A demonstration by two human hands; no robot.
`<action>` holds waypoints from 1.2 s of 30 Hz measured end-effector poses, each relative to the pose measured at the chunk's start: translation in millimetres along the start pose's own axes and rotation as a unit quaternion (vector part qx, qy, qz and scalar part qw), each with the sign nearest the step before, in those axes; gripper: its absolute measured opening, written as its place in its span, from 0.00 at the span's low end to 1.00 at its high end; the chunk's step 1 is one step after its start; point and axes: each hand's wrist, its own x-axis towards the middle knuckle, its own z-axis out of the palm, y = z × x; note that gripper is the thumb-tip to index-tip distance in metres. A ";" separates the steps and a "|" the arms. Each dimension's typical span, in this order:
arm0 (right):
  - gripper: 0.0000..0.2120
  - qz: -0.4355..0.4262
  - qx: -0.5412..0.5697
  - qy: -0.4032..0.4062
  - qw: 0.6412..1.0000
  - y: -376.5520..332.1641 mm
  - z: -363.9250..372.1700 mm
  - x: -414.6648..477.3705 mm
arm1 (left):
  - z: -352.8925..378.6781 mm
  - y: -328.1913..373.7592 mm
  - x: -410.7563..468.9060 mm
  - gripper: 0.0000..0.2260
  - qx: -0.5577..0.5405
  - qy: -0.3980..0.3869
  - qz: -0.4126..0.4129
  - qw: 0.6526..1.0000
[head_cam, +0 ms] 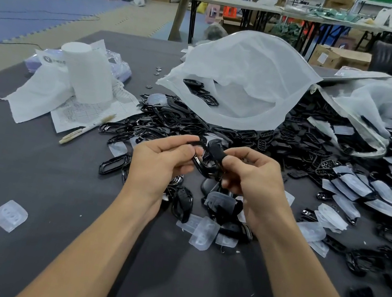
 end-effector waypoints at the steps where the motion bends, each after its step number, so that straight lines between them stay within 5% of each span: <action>1: 0.10 0.014 0.006 -0.022 1.000 -0.2 1.6 -1.0 | 1.3 -0.2 -1.1 0.15 0.007 -0.009 0.000 1.000; 6: 0.18 0.117 0.081 -0.107 0.984 -0.9 2.4 -1.5 | 3.1 1.9 -4.0 0.17 0.015 -0.030 0.011 0.999; 11: 0.11 0.087 0.037 -0.173 0.980 -3.0 -4.3 -0.1 | 4.9 2.8 -5.8 0.12 0.020 0.000 0.019 1.000; 17: 0.15 0.061 -0.017 -0.229 0.971 -4.5 -11.2 -2.1 | 7.2 0.6 -6.6 0.10 0.036 0.040 0.038 0.998; 25: 0.08 -0.019 -0.008 -0.163 0.986 -9.0 -13.9 -5.1 | 3.8 2.1 -3.6 0.12 -0.011 0.018 -0.015 1.000; 31: 0.10 -0.114 -0.162 0.055 0.979 6.2 -3.5 0.8 | 5.6 -2.7 -4.6 0.07 -0.032 0.063 -0.008 0.997; 36: 0.07 -0.097 -0.086 -0.012 0.991 2.8 -2.0 -0.7 | -1.3 4.2 0.6 0.06 -0.144 0.013 -0.066 0.987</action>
